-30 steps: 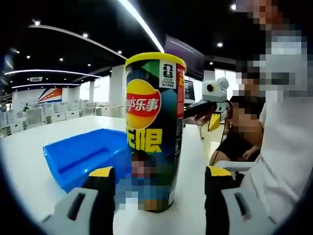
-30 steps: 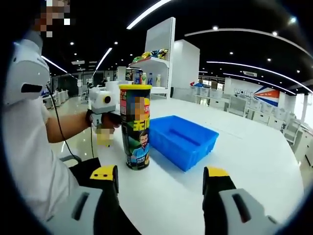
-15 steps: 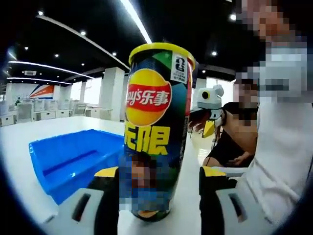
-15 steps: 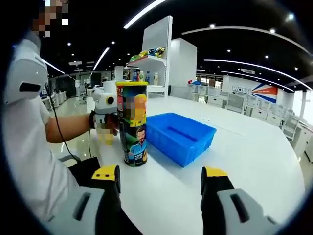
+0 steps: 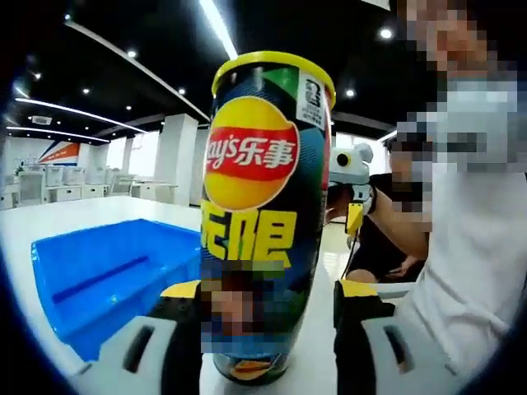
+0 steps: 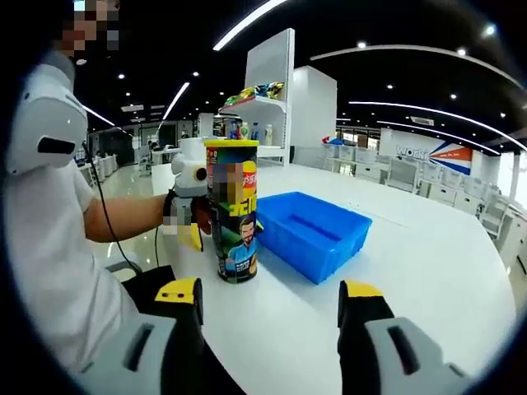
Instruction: Open the lid of the chip container on the table, take out the chips, place them into the box in front of the container, and close the lid
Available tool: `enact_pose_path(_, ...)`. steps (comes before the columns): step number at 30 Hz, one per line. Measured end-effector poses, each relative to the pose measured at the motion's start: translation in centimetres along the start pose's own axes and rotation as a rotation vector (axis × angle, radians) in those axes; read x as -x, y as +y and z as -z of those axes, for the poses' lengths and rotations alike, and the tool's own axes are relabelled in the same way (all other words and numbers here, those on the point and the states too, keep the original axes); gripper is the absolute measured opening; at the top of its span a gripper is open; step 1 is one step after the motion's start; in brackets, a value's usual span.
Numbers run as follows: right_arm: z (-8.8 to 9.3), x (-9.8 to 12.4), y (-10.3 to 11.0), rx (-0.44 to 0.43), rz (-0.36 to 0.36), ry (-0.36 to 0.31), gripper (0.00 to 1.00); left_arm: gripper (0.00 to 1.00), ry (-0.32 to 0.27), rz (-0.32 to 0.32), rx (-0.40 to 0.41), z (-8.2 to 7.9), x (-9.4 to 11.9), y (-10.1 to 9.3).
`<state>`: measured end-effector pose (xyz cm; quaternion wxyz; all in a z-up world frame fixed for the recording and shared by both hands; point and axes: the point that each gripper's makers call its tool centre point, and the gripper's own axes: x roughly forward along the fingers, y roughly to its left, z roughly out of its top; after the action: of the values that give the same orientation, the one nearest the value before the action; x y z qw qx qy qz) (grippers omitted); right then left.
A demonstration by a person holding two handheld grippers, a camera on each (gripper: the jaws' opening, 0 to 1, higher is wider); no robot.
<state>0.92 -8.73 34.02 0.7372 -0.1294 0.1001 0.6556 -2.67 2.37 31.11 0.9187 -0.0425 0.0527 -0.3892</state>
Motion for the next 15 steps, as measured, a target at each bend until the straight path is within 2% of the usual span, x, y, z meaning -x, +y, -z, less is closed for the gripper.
enact_pose_path(2,0.07,0.00,-0.06,-0.001,0.001,0.002,0.66,0.59,-0.010,0.000,0.007,-0.09,-0.10,0.15)
enact_pose_path(4,0.12,0.05,-0.30,0.013,0.010,0.006,0.67,0.53,-0.009,-0.014,0.008,-0.01,-0.20,0.53)
enact_pose_path(6,-0.21,0.11,-0.76,0.020,0.033,-0.009,0.68,0.53,-0.013,-0.014,0.023,-0.06,-0.26,0.69)
enact_pose_path(12,-0.50,0.11,-0.50,0.023,0.016,-0.015,0.66,0.52,-0.021,-0.007,-0.008,-0.14,-0.51,0.38)
enact_pose_path(15,-0.50,-0.08,-0.47,0.013,0.013,-0.013,0.69,0.51,-0.022,-0.006,-0.024,-0.13,-0.54,0.30)
